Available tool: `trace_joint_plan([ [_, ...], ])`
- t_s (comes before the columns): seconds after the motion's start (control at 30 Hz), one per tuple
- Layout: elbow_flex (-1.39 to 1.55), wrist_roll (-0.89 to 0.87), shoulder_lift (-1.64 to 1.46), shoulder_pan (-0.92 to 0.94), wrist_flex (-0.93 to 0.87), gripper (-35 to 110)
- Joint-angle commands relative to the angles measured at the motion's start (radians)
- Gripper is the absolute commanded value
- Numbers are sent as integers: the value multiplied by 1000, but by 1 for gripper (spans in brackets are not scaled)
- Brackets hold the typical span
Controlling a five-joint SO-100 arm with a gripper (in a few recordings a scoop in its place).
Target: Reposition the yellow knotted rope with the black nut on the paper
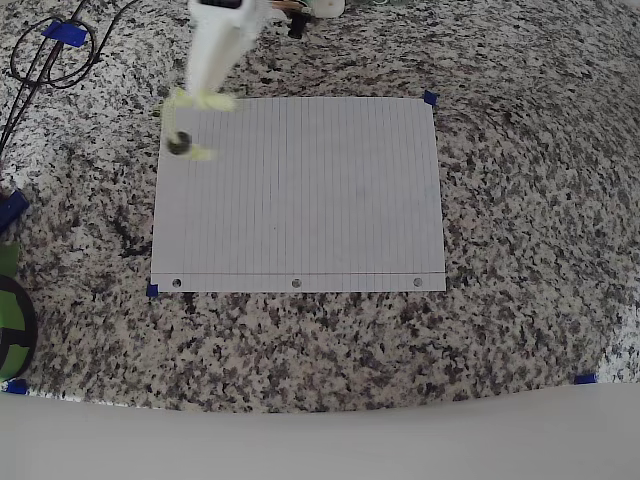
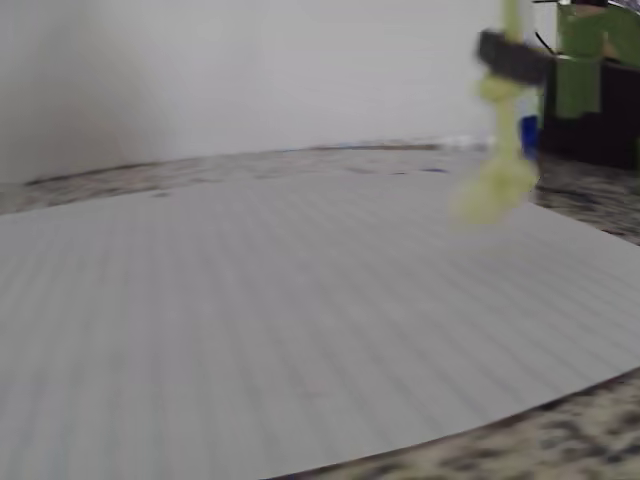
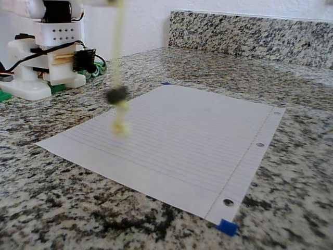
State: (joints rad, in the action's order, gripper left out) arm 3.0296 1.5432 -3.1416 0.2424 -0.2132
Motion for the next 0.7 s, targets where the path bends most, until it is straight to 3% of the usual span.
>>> trace_joint_plan([
  [0.0, -5, -54, 20, -63, -74, 0],
  [0.4, 23, -57, 20, -172, -118, 0],
  [0.67, 8, -46, -123, 67, -11, 0],
])
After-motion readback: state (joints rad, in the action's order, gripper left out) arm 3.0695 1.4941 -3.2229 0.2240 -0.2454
